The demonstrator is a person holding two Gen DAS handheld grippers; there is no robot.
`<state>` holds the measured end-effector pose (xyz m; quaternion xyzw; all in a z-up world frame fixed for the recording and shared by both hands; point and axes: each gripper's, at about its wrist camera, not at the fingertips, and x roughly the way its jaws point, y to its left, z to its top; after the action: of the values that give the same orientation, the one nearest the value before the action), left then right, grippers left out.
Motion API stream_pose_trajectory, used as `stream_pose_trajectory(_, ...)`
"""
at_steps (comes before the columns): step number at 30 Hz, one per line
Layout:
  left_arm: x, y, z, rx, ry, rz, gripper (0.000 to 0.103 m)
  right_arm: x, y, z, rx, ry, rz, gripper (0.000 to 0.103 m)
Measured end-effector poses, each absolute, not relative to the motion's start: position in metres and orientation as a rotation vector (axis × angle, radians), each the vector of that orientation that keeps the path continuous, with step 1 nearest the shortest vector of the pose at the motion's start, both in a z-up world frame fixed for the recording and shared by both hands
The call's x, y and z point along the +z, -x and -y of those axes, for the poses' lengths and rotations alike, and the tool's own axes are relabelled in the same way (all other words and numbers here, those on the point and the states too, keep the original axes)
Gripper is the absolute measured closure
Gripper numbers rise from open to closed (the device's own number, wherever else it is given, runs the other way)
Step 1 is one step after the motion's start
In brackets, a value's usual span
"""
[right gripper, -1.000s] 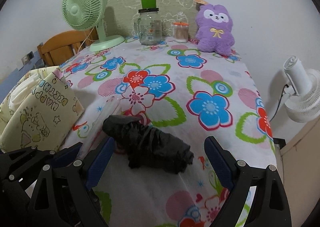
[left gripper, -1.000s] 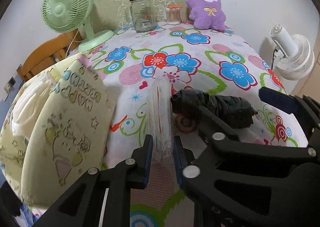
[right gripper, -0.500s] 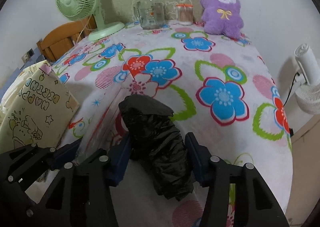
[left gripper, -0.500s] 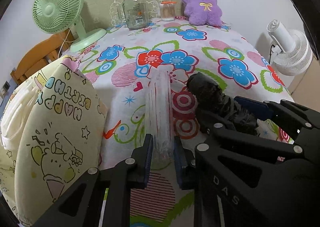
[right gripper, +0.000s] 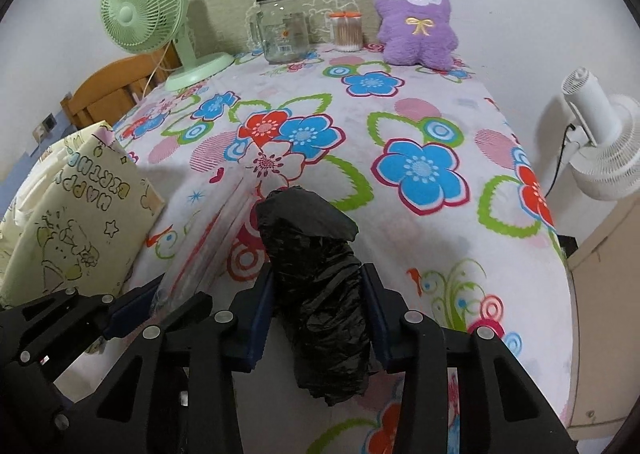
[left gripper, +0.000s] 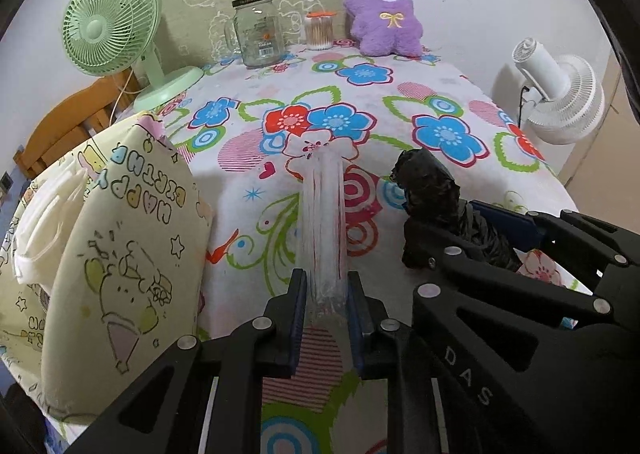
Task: Organize soft objects
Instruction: 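Grasp the clear straw bag with left tool while right tool grasps the black bundle, then lift and carry the straw bag and black bundle over the paper box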
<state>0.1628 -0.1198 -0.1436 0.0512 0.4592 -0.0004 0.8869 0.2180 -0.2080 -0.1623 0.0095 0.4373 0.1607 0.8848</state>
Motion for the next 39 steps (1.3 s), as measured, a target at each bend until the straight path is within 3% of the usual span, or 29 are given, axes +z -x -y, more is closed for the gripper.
stream_pose_trajectory(39,-0.087,-0.086,0.112,-0.117,-0.108,-0.807,0.093,-0.097,-0.121,0.206,0.22,-0.064,-0.762,0.058)
